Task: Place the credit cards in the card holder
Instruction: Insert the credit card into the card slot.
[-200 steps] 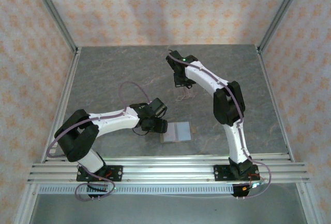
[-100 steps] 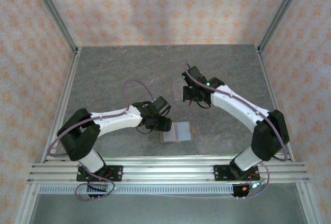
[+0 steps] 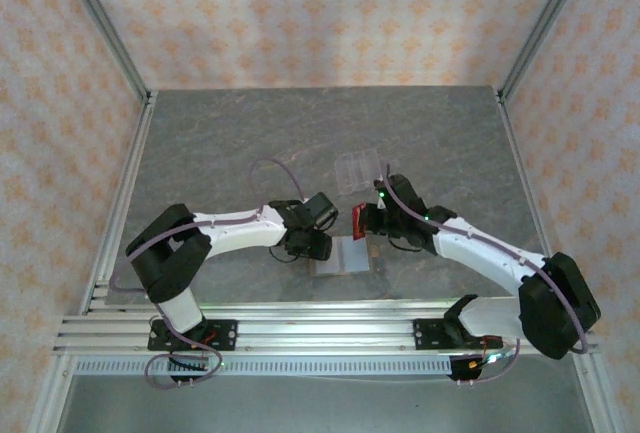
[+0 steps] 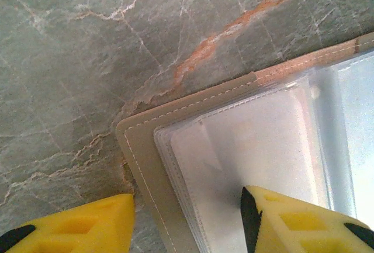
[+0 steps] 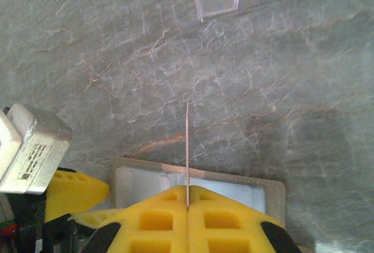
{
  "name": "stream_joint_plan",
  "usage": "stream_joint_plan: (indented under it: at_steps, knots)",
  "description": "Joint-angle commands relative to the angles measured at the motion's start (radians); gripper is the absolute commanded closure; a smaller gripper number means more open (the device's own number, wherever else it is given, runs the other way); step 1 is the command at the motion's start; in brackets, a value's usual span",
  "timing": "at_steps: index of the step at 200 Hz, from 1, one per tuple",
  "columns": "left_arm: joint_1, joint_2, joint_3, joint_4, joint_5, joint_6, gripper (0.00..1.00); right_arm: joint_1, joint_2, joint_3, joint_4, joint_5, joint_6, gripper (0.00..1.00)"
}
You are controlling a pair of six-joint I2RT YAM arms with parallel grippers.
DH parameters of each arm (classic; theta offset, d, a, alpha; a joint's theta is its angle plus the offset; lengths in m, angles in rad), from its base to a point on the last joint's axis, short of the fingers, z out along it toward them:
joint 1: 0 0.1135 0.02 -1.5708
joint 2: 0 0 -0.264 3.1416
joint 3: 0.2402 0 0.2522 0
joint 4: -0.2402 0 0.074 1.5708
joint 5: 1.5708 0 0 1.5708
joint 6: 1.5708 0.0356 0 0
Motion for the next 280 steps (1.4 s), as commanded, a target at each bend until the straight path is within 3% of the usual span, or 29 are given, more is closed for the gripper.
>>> stream_joint_plan:
  at_steps: [1,80,280]
  knots:
    - [-0.011,0.013,0.0,-0.036,-0.045,-0.02,0.5,0.01,-0.022,-0.066,0.172,-0.061,0.068,1.0]
    - [-0.02,0.03,-0.02,-0.029,-0.047,-0.034,0.6,0.03,0.048,-0.245,0.518,-0.148,0.184,1.0]
    - [-0.021,0.04,-0.029,-0.019,-0.041,-0.04,0.62,0.062,0.174,-0.32,0.651,-0.158,0.231,1.0]
